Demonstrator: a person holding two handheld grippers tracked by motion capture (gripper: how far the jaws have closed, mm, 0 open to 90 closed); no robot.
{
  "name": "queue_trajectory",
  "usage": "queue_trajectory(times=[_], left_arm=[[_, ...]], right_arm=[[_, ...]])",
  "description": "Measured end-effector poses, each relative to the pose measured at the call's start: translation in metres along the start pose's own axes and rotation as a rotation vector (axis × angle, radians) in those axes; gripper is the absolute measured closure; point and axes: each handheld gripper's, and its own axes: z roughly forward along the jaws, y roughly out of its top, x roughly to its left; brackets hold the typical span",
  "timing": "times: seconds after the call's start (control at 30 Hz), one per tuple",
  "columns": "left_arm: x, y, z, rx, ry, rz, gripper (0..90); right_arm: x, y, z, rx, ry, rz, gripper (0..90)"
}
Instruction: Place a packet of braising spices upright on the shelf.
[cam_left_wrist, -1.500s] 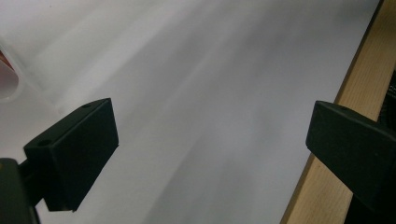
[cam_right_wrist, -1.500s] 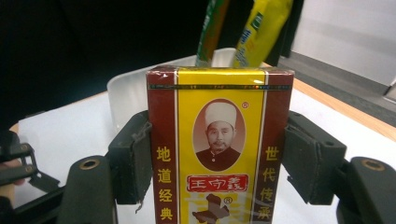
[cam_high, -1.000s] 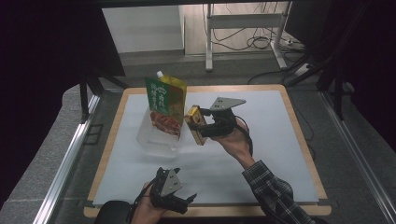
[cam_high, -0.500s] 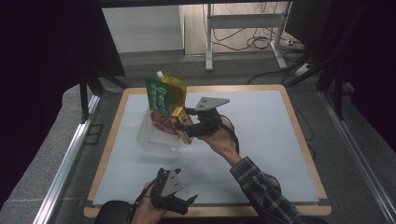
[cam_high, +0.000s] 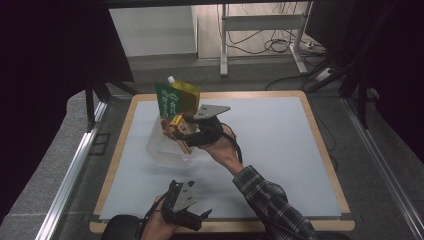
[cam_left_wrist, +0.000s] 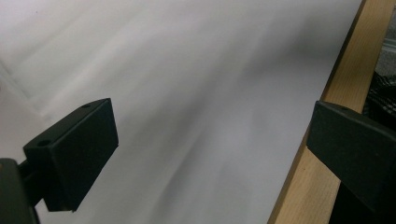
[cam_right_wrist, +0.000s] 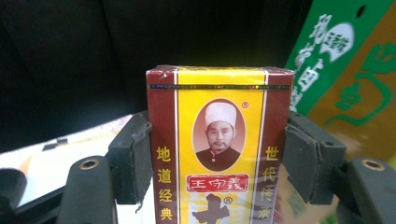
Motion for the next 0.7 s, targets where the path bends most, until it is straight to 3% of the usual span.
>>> queue_trajectory(times=[0.27, 0.7], left_arm=[[-0.001, 0.000, 0.000, -0.002, -0.005, 0.004, 2.0], [-0.002, 0.000, 0.001, 0.003, -0.010, 0.014, 2.1]], right_arm=[[-0.001, -0.005, 0.019, -0.024, 0.006, 0.033, 32.0], [0.007, -0.014, 0.044, -0.029, 0.015, 0.029, 32.0]])
